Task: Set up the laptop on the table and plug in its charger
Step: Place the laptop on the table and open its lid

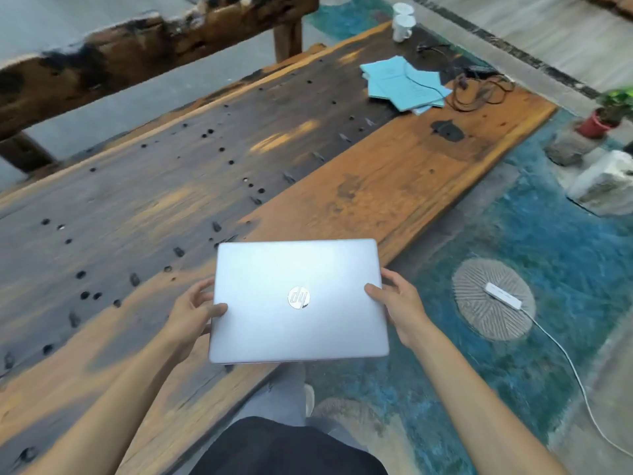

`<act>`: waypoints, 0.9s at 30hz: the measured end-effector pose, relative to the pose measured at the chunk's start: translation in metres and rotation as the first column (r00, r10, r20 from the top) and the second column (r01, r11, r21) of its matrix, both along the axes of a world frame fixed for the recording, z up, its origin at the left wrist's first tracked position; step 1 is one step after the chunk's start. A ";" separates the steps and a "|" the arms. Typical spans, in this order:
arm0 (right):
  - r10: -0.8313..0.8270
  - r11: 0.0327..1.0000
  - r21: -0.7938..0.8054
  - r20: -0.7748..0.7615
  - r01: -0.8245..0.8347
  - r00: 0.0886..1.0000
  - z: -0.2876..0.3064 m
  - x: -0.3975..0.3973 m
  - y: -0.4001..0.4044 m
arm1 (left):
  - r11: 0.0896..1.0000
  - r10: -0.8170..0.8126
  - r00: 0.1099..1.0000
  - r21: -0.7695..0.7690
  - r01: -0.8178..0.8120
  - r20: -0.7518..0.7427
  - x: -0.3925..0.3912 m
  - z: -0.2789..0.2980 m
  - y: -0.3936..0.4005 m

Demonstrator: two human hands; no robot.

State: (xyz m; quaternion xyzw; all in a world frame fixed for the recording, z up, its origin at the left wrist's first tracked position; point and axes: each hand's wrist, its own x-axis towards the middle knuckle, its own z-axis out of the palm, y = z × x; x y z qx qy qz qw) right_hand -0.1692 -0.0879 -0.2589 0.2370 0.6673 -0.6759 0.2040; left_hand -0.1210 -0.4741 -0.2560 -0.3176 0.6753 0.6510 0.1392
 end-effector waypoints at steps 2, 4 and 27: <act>-0.042 0.999 0.007 0.006 0.042 0.999 0.001 -0.003 0.020 | 0.998 -0.057 0.998 0.015 0.057 0.009 -0.022 0.000 0.017; -0.079 0.997 0.016 0.011 0.079 0.997 -0.001 -0.009 0.040 | 0.994 -0.103 0.995 0.029 0.103 0.015 -0.044 -0.002 0.035; -0.204 0.978 0.066 0.141 0.197 0.969 -0.019 -0.244 0.203 | 0.993 -0.113 0.983 0.054 0.106 0.143 -0.309 -0.038 0.214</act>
